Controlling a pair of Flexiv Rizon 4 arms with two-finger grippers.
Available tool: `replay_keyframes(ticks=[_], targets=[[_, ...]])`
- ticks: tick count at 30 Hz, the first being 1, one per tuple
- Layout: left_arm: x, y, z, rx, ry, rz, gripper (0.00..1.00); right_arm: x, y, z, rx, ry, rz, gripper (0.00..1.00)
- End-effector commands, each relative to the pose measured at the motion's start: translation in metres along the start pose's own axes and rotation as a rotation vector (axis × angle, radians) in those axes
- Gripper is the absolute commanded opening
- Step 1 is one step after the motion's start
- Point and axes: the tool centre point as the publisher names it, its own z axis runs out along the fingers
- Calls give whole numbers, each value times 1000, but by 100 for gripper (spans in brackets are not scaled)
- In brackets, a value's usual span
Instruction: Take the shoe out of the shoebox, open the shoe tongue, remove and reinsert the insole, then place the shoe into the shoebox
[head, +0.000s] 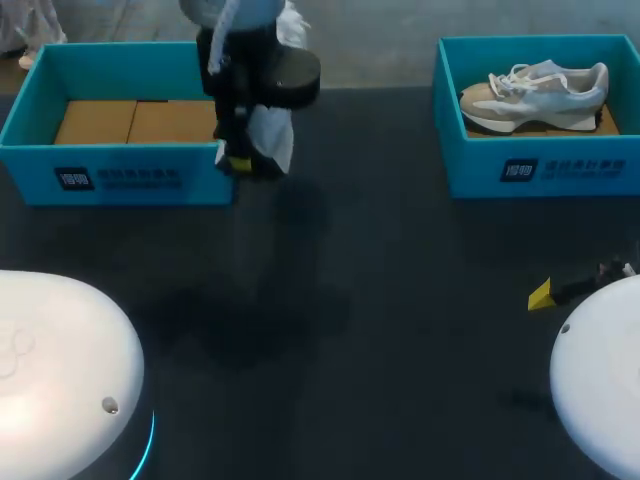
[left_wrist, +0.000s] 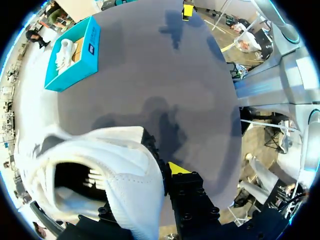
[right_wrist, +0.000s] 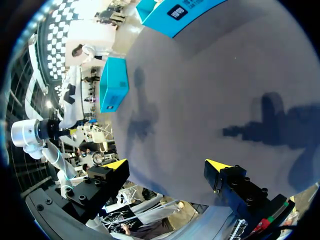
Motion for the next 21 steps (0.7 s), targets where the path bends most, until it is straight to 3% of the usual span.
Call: replay_keyframes(ticks=[1, 17, 21], targets=[[1, 0, -10, -3, -2, 2, 0, 1, -7, -3, -10, -4, 2, 100], [1, 0, -10, -3, -2, 2, 0, 1, -7, -3, -10, -4, 2, 100], [-7, 17, -19, -35, -34, -3, 0, 1, -7, -3, -10, -4, 2, 100]])
